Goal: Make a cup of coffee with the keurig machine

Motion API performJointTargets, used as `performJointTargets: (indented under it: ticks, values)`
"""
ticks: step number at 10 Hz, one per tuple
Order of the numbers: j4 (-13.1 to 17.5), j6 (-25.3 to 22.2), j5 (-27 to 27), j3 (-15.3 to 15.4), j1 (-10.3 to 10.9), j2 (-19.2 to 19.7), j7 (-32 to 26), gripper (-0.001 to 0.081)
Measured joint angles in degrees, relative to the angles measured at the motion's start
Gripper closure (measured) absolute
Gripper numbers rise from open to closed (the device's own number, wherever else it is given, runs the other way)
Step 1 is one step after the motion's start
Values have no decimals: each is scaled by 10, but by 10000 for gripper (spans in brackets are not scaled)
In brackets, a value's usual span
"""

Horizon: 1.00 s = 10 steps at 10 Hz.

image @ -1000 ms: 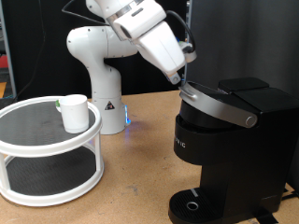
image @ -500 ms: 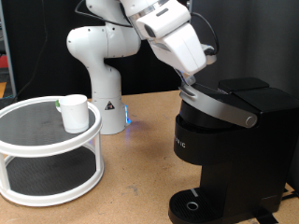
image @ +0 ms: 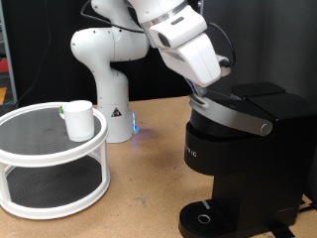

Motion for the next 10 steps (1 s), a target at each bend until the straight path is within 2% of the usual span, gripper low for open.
performJointTargets:
  ticks: [3,7,10]
  values:
    - [-16,25,-29,4,0,-1,0,801]
    - [-59,78,-69,15,0,3,13,801]
    - [-62,89,-72,16,0,4,17,801]
